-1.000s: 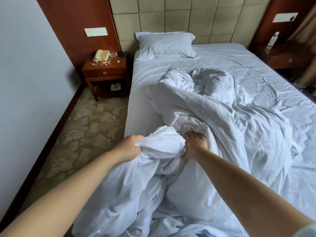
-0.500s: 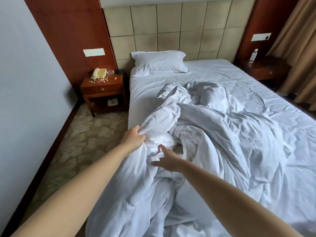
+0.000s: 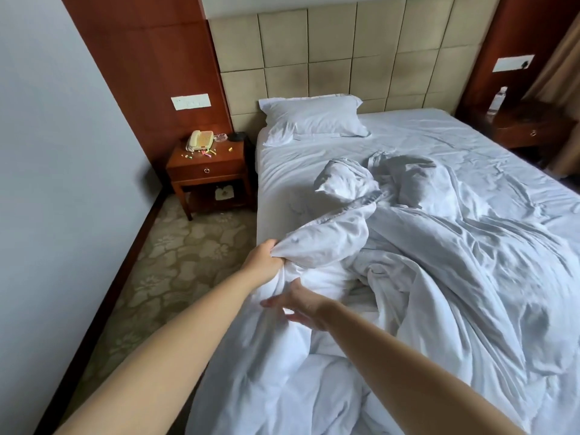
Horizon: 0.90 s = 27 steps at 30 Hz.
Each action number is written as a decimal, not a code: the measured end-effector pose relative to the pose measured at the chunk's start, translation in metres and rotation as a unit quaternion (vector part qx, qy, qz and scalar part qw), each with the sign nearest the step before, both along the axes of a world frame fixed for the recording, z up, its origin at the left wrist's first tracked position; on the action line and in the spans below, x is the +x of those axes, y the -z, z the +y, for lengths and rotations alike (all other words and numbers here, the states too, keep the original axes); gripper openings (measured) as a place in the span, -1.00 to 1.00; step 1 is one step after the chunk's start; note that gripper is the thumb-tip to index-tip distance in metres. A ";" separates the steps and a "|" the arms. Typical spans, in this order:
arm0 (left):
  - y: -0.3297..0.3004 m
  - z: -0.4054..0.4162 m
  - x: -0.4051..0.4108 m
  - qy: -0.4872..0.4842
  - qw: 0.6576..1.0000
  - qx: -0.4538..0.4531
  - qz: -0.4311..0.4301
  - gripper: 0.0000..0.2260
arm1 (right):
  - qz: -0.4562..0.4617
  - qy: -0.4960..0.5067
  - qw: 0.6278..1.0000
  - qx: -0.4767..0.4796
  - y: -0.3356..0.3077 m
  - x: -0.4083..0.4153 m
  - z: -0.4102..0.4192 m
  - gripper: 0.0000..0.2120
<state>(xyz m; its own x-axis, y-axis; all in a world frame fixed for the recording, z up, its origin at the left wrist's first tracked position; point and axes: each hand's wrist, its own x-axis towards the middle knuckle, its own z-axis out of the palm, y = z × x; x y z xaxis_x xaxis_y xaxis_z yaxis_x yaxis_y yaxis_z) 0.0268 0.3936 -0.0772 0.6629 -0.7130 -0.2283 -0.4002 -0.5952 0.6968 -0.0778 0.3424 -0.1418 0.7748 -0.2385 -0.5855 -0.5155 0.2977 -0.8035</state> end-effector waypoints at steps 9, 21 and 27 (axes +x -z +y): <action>-0.005 0.067 0.088 -0.005 0.983 -0.080 0.163 -0.60 | 0.030 0.214 0.952 -0.219 -0.023 0.076 0.105 0.15; 0.014 0.076 0.164 0.063 0.968 -0.048 0.238 -0.35 | 0.138 0.160 0.900 -0.380 -0.026 0.140 0.152 0.22; 0.043 0.053 0.199 0.055 0.977 -0.027 0.206 -0.46 | 0.175 0.157 0.862 -0.450 0.011 0.173 0.133 -0.09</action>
<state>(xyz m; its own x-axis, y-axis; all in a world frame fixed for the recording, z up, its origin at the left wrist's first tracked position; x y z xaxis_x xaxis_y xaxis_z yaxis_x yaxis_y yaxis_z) 0.2257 0.4465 -0.1203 0.4418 -0.7924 -0.4207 -0.1379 -0.5233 0.8409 0.0957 0.4758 -0.1526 0.4025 -0.8837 -0.2388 -0.7803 -0.1949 -0.5942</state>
